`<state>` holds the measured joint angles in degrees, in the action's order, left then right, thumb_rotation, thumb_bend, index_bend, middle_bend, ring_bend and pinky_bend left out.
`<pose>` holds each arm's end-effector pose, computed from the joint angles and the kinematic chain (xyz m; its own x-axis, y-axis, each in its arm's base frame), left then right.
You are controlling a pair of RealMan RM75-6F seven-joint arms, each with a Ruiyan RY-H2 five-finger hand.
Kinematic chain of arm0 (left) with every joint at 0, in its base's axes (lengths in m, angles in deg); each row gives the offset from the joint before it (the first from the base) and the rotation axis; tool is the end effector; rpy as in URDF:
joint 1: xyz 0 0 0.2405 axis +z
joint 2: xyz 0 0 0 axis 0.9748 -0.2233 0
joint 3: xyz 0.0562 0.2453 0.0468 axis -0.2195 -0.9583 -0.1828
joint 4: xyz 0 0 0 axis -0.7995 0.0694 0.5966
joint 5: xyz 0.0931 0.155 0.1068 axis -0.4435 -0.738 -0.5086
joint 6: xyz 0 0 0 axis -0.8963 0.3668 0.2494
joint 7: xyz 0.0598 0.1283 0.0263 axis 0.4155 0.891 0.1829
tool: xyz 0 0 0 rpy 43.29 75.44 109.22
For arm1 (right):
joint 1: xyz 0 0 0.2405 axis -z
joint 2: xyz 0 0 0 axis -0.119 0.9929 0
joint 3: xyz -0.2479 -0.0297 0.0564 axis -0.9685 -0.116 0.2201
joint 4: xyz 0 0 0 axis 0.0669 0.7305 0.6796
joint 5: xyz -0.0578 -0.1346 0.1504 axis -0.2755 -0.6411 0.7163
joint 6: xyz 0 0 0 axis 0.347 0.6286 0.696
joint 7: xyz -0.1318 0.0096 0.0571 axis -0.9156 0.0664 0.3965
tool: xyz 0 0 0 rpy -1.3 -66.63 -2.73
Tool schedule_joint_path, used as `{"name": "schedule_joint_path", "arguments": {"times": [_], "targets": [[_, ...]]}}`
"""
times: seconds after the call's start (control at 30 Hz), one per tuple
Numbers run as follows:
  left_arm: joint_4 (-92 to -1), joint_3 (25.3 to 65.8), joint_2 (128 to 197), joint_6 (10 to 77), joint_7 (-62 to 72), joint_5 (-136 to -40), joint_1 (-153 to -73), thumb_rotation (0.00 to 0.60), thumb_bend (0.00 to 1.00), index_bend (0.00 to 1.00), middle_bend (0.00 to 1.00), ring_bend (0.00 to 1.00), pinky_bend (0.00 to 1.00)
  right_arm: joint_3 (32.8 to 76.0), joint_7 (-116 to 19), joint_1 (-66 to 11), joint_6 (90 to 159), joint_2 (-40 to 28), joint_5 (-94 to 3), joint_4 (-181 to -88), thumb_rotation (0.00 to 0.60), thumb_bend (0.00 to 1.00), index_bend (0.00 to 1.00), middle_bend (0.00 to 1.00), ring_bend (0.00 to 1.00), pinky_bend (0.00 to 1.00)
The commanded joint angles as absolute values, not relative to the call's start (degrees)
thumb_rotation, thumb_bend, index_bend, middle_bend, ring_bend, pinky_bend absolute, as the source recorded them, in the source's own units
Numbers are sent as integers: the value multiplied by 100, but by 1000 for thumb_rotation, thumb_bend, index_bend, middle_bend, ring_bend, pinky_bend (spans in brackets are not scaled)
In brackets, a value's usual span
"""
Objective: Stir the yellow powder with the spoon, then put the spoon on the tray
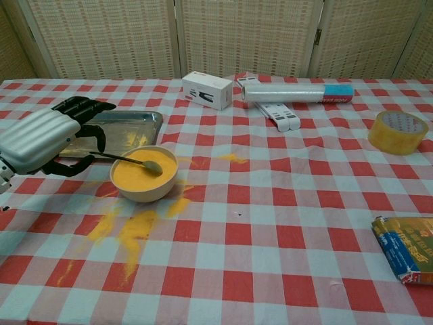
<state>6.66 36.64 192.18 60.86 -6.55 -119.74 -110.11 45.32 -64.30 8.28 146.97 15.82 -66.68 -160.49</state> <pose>-0.2600 0.3374 -0.0201 0.5845 -0.1916 0.7884 0.6556 -0.4609 -0.5981 -0.3098 -0.1394 0.1624 0.5292 -0.0778 0.8449 -0.8375 0.1114 0.5349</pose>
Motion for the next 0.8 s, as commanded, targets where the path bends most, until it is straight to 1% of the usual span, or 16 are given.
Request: {"name": "schedule_joint_path", "arguments": {"times": [0.03, 0.8], "targets": [[681, 3660, 19226, 6082, -659, -11970, -11006, 600, 479, 486, 11, 0, 0, 4531, -6432, 830, 14697, 1582, -6667, -16050, 600, 86, 0, 0, 0, 0], [653, 3626, 19250, 6199, -687, -11984, -10990, 600, 479, 500, 24, 0, 0, 4532, -6419, 819, 14654, 1580, -6638, -16061, 600, 86, 0, 0, 0, 0]]}}
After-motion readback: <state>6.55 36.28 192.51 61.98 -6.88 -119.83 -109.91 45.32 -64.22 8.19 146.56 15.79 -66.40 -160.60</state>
